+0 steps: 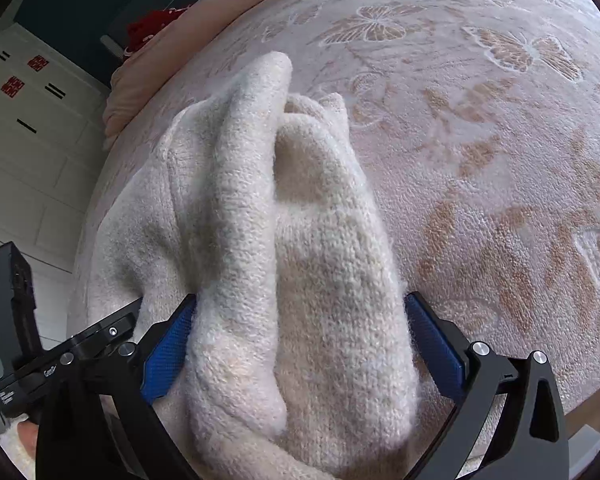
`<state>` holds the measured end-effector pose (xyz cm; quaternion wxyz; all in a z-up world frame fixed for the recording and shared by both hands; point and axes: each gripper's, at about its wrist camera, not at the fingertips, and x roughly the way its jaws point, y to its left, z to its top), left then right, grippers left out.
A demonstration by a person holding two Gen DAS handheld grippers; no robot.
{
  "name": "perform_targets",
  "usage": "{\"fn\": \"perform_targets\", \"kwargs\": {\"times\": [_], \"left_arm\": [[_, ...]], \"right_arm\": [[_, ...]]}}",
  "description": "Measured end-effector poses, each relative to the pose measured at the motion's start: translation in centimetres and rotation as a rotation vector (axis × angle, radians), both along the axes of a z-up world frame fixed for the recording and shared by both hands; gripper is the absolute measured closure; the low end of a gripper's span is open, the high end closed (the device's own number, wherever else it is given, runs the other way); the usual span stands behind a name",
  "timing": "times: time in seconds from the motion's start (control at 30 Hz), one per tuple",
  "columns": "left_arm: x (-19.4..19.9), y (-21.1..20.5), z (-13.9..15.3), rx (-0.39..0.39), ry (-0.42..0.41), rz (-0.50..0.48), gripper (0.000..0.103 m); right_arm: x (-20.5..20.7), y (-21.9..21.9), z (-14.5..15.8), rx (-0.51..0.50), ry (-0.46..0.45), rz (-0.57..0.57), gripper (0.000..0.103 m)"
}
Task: Fold small clothes
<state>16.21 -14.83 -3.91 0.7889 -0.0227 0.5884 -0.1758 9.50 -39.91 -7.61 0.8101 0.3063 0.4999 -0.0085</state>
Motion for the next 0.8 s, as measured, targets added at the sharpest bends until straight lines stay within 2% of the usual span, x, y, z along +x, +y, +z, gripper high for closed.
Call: {"fn": "perform_targets", "kwargs": {"times": [0.03, 0.1, 0.17, 0.2, 0.27, 0.37, 0.6, 0.8], "left_arm": [[0.2, 0.2, -0.1, -0.019, 0.020, 0.003, 0.005], [0.5, 0.5, 0.0, -0.040, 0.065, -0.005, 0.005], [0.5, 0.6, 1.0, -0.043, 0.072, -0.022, 0.020], [0.4, 0.6, 1.5, -0.041, 0.071, -0.032, 0.025], [-0.1, 0.3, 2.8, -0.020, 0.050, -0.056, 0.044], [-1.1, 0.2, 5.5, -0.002, 0.004, -0.092, 0.054], [-3.5, 1.5, 11.0, -0.021, -0.079, -0.102, 0.057], [-6.0, 2.7, 15.3, -0.024, -0.171, -0.116, 0.057]], "right_arm": [[-0.5, 0.2, 0.2, -0.003, -0.003, -0.002, 0.011], [-1.3, 0.5, 0.9, 0.013, -0.027, 0.004, 0.038], [-1.8, 0.6, 1.6, 0.069, -0.028, -0.013, 0.055], [-1.9, 0.7, 2.0, 0.070, -0.027, -0.017, 0.058], [-2.2, 0.8, 3.3, 0.060, -0.032, -0.034, 0.066], [-2.8, 1.4, 5.7, 0.046, -0.058, -0.043, 0.069], [-6.0, 3.1, 11.8, 0.042, -0.152, -0.032, 0.071], [-8.5, 5.1, 16.5, 0.001, -0.242, 0.002, 0.071]]}}
